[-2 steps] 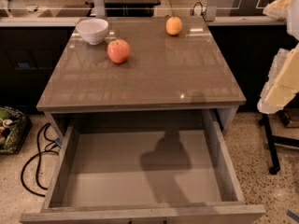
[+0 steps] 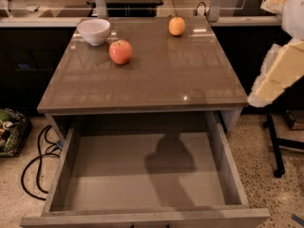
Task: Place apple into top drawer
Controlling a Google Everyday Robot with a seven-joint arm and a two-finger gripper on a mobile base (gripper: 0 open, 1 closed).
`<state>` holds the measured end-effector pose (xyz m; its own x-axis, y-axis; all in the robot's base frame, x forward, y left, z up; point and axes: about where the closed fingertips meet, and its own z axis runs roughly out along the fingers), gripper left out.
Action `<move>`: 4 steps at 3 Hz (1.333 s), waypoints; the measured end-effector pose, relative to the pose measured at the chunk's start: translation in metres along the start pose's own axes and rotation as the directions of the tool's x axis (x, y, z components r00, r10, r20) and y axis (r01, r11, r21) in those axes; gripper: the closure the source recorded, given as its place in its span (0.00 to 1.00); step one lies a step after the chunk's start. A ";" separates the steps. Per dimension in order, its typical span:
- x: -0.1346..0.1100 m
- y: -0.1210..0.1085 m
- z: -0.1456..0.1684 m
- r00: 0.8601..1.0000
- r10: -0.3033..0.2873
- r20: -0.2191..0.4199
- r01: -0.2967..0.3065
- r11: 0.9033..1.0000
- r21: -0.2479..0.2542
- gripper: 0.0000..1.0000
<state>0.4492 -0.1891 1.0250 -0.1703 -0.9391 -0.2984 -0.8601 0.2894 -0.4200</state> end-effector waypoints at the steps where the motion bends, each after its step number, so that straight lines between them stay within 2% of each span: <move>1: -0.021 -0.012 0.040 0.980 0.112 0.163 -0.114 0.994 -0.003 0.00; 2: -0.047 -0.026 0.082 0.909 0.188 0.371 -0.187 0.982 -0.040 0.00; 3: -0.077 -0.046 0.107 0.800 0.188 0.569 -0.209 0.977 -0.029 0.00; 4: -0.101 -0.059 0.101 0.746 0.168 0.645 -0.222 0.975 0.003 0.00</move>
Offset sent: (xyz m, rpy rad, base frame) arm 0.1511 0.0931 -0.0111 0.8800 -0.3207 0.0203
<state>0.5658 -0.0923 0.9930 0.0381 -0.5321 -0.8458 -0.7995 0.4915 -0.3452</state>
